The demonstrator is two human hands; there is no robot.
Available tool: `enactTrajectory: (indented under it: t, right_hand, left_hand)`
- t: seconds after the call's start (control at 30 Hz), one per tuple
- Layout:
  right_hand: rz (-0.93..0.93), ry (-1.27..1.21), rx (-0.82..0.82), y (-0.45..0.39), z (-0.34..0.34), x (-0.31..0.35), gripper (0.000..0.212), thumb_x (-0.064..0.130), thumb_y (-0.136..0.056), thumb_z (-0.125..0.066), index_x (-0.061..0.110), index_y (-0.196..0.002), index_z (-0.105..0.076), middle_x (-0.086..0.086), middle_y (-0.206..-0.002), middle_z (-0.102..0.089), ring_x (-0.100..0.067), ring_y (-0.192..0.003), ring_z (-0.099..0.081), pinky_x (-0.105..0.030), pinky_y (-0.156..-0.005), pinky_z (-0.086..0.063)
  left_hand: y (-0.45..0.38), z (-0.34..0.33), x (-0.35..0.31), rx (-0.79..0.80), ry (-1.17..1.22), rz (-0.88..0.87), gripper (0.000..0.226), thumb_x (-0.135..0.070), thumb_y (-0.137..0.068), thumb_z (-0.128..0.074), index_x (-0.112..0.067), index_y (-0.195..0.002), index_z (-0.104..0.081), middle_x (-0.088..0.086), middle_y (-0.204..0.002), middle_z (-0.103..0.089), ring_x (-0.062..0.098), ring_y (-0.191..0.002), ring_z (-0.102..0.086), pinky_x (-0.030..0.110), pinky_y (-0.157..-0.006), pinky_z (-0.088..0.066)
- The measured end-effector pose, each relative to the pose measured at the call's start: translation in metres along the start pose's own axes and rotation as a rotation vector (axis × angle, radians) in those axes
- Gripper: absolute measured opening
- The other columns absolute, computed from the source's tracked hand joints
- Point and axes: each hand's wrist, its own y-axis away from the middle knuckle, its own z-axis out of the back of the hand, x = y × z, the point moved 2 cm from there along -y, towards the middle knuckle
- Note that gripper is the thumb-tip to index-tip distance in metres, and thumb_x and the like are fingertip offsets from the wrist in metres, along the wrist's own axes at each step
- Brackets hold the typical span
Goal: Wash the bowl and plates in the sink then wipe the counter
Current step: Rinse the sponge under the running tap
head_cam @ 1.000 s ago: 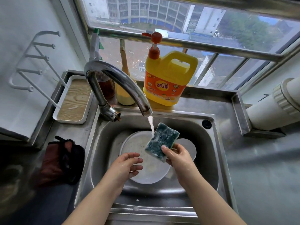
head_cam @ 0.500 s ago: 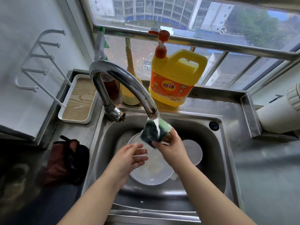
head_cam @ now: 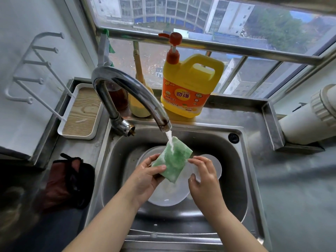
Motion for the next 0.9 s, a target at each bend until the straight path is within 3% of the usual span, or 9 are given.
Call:
enactTrajectory:
  t: [0.23,0.4,0.63,0.8,0.9]
  right_hand:
    - [-0.165,-0.052,-0.010,0.005,0.017,-0.009,0.044,-0.007,-0.080,-0.063,0.013,-0.118,-0.057,0.005,-0.111,-0.052,0.003,-0.101,-0.048,0.001,-0.088,-0.032]
    - [-0.304,-0.169,-0.050,0.005,0.025,-0.014,0.038,-0.002,-0.084,-0.060,0.017,-0.117,-0.056,0.005,-0.107,-0.058,-0.001,-0.101,-0.055,-0.010,-0.086,-0.044]
    - [-0.426,-0.379,-0.062,0.002,0.026,-0.008,0.026,0.009,-0.093,-0.056,0.025,-0.113,-0.054,0.006,-0.097,-0.063,-0.003,-0.090,-0.060,-0.005,-0.070,-0.043]
    - [-0.463,-0.431,-0.002,0.000,0.018,0.001,0.022,0.011,-0.094,-0.054,0.024,-0.110,-0.055,0.008,-0.092,-0.064,0.000,-0.085,-0.062,-0.008,-0.069,-0.047]
    - [-0.480,-0.449,0.058,-0.001,0.011,0.005,0.018,0.012,-0.095,-0.053,0.024,-0.108,-0.056,0.005,-0.089,-0.065,-0.005,-0.084,-0.065,-0.019,-0.076,-0.051]
  left_hand:
    - [-0.017,-0.031,-0.001,0.090,0.020,-0.008,0.046,0.012,-0.086,-0.047,-0.003,-0.130,-0.051,0.015,-0.103,-0.065,0.024,-0.086,-0.067,0.033,-0.071,-0.058]
    - [-0.013,-0.044,-0.002,0.150,-0.016,-0.007,0.037,0.004,-0.085,-0.051,-0.007,-0.120,-0.056,0.012,-0.100,-0.065,0.026,-0.091,-0.062,0.040,-0.084,-0.051]
    - [0.008,-0.016,0.003,0.055,0.005,-0.017,0.019,-0.009,-0.090,-0.052,-0.010,-0.102,-0.066,0.011,-0.091,-0.071,0.023,-0.084,-0.065,0.033,-0.074,-0.056]
    - [0.023,0.008,-0.002,-0.020,-0.026,-0.057,0.015,-0.010,-0.087,-0.055,-0.009,-0.098,-0.066,0.011,-0.088,-0.071,0.022,-0.080,-0.066,0.029,-0.063,-0.058]
    - [0.030,0.018,-0.007,-0.043,0.001,-0.088,0.016,-0.010,-0.086,-0.055,-0.007,-0.097,-0.066,0.011,-0.083,-0.072,0.020,-0.075,-0.067,0.028,-0.062,-0.058]
